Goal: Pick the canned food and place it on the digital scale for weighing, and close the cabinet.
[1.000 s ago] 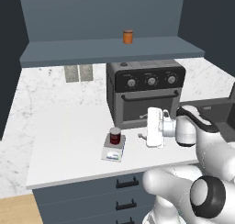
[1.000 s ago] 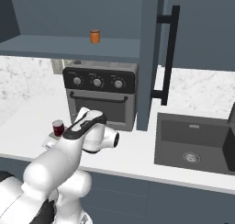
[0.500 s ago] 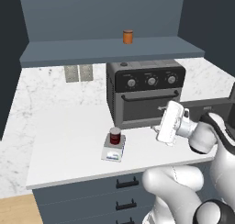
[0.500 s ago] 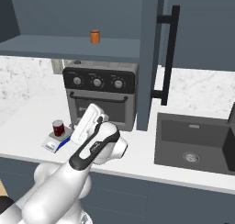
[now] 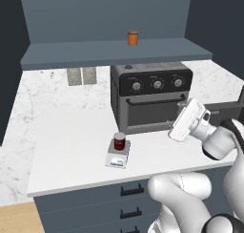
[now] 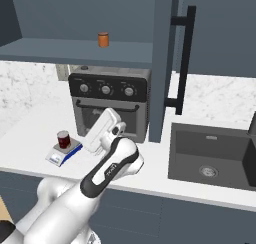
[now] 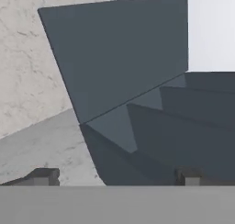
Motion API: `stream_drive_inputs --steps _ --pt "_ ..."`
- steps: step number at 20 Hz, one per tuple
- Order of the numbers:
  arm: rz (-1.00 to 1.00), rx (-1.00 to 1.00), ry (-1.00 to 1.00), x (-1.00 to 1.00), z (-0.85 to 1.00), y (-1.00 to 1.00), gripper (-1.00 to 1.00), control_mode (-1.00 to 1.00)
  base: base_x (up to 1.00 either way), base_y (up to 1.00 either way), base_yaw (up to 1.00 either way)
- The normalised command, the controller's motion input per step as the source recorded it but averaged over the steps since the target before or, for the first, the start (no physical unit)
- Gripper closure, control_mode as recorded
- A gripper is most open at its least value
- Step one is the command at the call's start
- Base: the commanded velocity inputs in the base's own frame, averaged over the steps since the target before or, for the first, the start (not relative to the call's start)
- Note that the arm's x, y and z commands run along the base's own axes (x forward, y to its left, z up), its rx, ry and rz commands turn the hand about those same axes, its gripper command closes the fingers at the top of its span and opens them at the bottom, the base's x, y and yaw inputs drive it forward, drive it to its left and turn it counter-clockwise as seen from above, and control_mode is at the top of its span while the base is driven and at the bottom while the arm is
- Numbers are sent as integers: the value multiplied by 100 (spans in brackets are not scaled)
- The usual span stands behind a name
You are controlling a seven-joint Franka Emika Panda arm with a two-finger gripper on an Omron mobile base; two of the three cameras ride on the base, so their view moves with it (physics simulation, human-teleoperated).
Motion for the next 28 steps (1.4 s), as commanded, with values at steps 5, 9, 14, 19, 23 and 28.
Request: stream_drive_inputs --steps 5,9,14,19,23,28 --pt "-3 10 -21 -14 26 -52 -100 -100 0 0 0" --pt "-2 7 -18 -24 15 -45 -100 -100 0 0 0" --pt "-1 5 -12 -24 2 -43 -100 -100 0 0 0" --pt "0 1 0 -4 -2 -47 -100 -100 0 0 0" --pt "-4 2 0 -2 0 -67 -100 -100 0 0 0" --pt "-6 1 1 -3 0 -70 -100 -100 0 0 0"
